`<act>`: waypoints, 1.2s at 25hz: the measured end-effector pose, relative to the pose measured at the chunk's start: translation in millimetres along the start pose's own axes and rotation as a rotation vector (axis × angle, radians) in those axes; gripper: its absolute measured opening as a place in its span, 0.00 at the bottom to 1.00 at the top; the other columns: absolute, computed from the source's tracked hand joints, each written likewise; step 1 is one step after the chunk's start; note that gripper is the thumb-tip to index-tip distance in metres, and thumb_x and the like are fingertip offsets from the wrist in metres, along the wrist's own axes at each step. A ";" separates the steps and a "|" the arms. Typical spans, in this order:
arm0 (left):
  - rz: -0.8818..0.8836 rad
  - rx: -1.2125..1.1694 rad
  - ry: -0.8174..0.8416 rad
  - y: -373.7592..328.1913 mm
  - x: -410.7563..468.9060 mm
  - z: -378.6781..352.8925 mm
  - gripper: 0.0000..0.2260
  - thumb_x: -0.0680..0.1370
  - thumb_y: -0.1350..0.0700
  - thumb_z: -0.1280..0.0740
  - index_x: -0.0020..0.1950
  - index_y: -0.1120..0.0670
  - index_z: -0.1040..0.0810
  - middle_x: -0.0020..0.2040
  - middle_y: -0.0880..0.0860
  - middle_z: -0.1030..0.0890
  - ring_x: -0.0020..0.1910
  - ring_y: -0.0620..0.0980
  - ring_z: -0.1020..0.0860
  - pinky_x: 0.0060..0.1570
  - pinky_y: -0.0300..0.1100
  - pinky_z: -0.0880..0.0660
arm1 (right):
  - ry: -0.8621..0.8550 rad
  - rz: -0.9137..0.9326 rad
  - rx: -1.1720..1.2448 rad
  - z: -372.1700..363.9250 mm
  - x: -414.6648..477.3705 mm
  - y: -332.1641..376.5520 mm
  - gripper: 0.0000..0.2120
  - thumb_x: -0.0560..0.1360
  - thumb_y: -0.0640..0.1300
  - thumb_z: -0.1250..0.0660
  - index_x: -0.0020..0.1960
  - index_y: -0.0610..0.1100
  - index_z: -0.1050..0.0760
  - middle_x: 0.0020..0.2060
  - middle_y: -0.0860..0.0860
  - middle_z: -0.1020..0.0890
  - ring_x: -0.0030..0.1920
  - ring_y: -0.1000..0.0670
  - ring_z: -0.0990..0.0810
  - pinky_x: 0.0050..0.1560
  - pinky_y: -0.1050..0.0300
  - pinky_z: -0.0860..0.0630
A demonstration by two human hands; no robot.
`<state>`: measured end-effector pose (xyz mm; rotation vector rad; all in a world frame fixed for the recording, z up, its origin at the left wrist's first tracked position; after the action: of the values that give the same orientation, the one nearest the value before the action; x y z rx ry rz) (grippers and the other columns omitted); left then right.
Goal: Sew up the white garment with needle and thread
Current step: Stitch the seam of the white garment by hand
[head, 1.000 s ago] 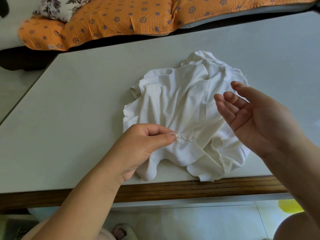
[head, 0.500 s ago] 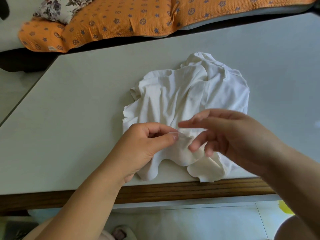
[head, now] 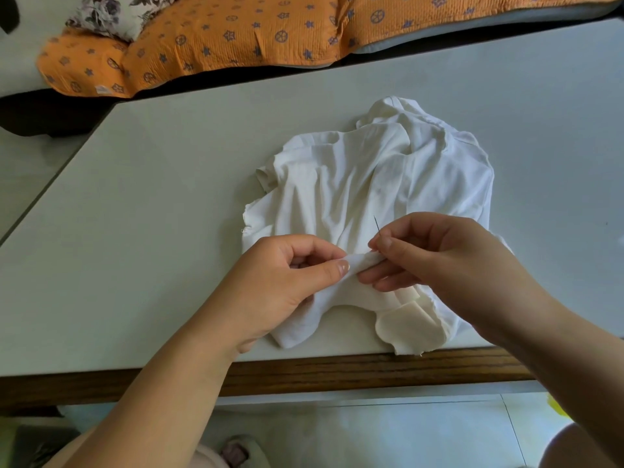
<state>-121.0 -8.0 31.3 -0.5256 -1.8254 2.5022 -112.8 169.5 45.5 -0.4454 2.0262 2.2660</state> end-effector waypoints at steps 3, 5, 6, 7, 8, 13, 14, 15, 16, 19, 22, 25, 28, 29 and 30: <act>0.005 -0.054 0.015 -1.9 -0.4 -3.1 0.01 0.71 0.56 0.26 0.40 0.50 0.16 0.31 0.45 0.22 0.32 0.41 0.27 0.29 0.30 0.31 | -0.015 0.007 0.009 0.8 -0.7 0.7 0.06 0.78 0.40 0.33 0.47 0.40 0.20 0.35 0.46 0.13 0.36 0.50 0.14 0.38 0.66 0.20; 0.006 -0.067 0.007 -3.6 -0.4 -3.9 0.04 0.68 0.52 0.26 0.40 0.51 0.17 0.31 0.44 0.22 0.31 0.39 0.26 0.30 0.29 0.31 | -0.021 0.017 0.011 1.0 -1.0 0.8 0.05 0.78 0.40 0.33 0.47 0.40 0.20 0.35 0.46 0.14 0.36 0.51 0.14 0.38 0.66 0.20; 0.000 -0.055 0.001 -2.9 -0.1 -3.7 0.07 0.66 0.49 0.26 0.40 0.51 0.17 0.32 0.45 0.21 0.32 0.39 0.25 0.32 0.30 0.30 | -0.025 0.024 0.009 1.5 -1.1 0.9 0.05 0.78 0.40 0.33 0.46 0.40 0.20 0.35 0.46 0.14 0.36 0.51 0.14 0.38 0.66 0.20; -0.013 -0.022 -0.005 -2.4 0.1 -3.3 0.08 0.65 0.48 0.26 0.40 0.50 0.17 0.33 0.48 0.21 0.34 0.41 0.25 0.34 0.32 0.28 | -0.030 0.031 0.001 2.1 -1.2 1.2 0.05 0.78 0.40 0.33 0.46 0.40 0.20 0.34 0.46 0.14 0.36 0.51 0.14 0.38 0.66 0.20; -0.033 0.034 -0.017 -2.7 0.0 -2.4 0.08 0.66 0.48 0.24 0.41 0.49 0.17 0.35 0.51 0.21 0.35 0.43 0.24 0.36 0.35 0.27 | -0.034 0.037 -0.010 2.7 -1.1 1.2 0.05 0.78 0.39 0.33 0.46 0.40 0.20 0.34 0.46 0.14 0.36 0.51 0.14 0.38 0.66 0.20; -0.170 0.271 -0.076 -11.5 -2.9 2.8 0.04 0.70 0.53 0.23 0.40 0.46 0.18 0.36 0.48 0.21 0.35 0.44 0.25 0.37 0.30 0.27 | -0.057 0.055 -0.050 6.1 -0.7 1.0 0.05 0.79 0.39 0.34 0.46 0.42 0.19 0.34 0.48 0.14 0.36 0.51 0.14 0.40 0.66 0.19; -0.177 0.273 -0.065 -12.6 -3.1 2.5 0.05 0.70 0.53 0.23 0.40 0.45 0.17 0.35 0.47 0.23 0.35 0.44 0.26 0.37 0.31 0.27 | -0.061 0.057 -0.053 6.7 -0.7 1.0 0.05 0.79 0.40 0.34 0.46 0.42 0.19 0.34 0.48 0.14 0.36 0.51 0.14 0.40 0.66 0.19; -0.181 0.284 -0.052 -12.9 -3.5 2.0 0.05 0.70 0.53 0.23 0.41 0.44 0.17 0.34 0.46 0.24 0.35 0.44 0.26 0.37 0.32 0.27 | -0.065 0.060 -0.057 6.9 -0.5 1.4 0.05 0.79 0.40 0.34 0.46 0.42 0.19 0.34 0.48 0.14 0.36 0.51 0.14 0.40 0.66 0.19; -0.186 0.307 -0.046 -12.3 -3.3 1.6 0.05 0.70 0.52 0.24 0.41 0.43 0.18 0.34 0.47 0.24 0.35 0.45 0.26 0.38 0.34 0.27 | -0.068 0.063 -0.058 7.0 -0.5 1.6 0.05 0.79 0.39 0.34 0.46 0.42 0.19 0.34 0.48 0.14 0.36 0.51 0.14 0.40 0.65 0.19; -0.233 0.384 -0.063 -11.7 -1.9 1.8 0.04 0.70 0.50 0.24 0.38 0.44 0.18 0.37 0.48 0.23 0.37 0.44 0.25 0.40 0.37 0.27 | -0.072 0.072 -0.049 7.1 -0.5 2.3 0.06 0.79 0.39 0.34 0.46 0.42 0.19 0.34 0.48 0.14 0.35 0.51 0.14 0.39 0.66 0.19; -0.290 0.417 -0.091 -15.2 -2.6 3.2 0.06 0.69 0.50 0.24 0.36 0.43 0.21 0.39 0.44 0.22 0.43 0.41 0.23 0.43 0.29 0.30 | -0.071 0.083 -0.049 7.2 -0.6 2.7 0.06 0.79 0.38 0.35 0.46 0.42 0.19 0.34 0.48 0.14 0.36 0.51 0.14 0.40 0.65 0.19; -0.277 0.379 -0.050 -15.7 -3.7 0.5 0.06 0.70 0.51 0.24 0.37 0.45 0.20 0.39 0.44 0.20 0.41 0.42 0.21 0.43 0.35 0.24 | -0.072 0.096 -0.044 7.5 -0.5 3.4 0.06 0.79 0.38 0.35 0.46 0.42 0.19 0.34 0.47 0.14 0.37 0.51 0.14 0.39 0.65 0.19; -0.256 0.381 -0.031 -16.0 -4.4 -0.7 0.06 0.70 0.52 0.23 0.39 0.44 0.19 0.34 0.44 0.24 0.32 0.41 0.27 0.34 0.33 0.28 | -0.080 0.098 -0.043 8.9 -0.4 3.5 0.06 0.79 0.39 0.34 0.45 0.42 0.19 0.34 0.47 0.14 0.37 0.51 0.14 0.40 0.64 0.19; -0.251 0.387 -0.035 -16.2 -4.2 -0.3 0.06 0.70 0.52 0.23 0.39 0.44 0.19 0.31 0.43 0.26 0.30 0.40 0.30 0.32 0.30 0.31 | -0.082 0.097 -0.042 9.3 -0.4 3.4 0.06 0.79 0.39 0.34 0.45 0.42 0.19 0.34 0.47 0.14 0.37 0.51 0.14 0.41 0.63 0.18; -0.245 0.391 -0.036 -16.5 -4.1 0.0 0.07 0.70 0.53 0.23 0.40 0.44 0.19 0.29 0.42 0.29 0.28 0.40 0.32 0.31 0.29 0.33 | -0.082 0.098 -0.044 9.6 -0.2 3.3 0.06 0.79 0.39 0.34 0.46 0.42 0.19 0.35 0.47 0.14 0.37 0.50 0.14 0.41 0.63 0.18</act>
<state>-120.3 -3.4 47.7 -0.2281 -1.2617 2.6050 -115.0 178.6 49.6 -0.2562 2.0040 2.3473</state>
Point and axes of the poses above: each hand's wrist, its own x-axis towards the middle knuckle, its own z-axis out of the back of the hand, y = z × x, the point moved 5 cm from there along x, towards the middle knuckle
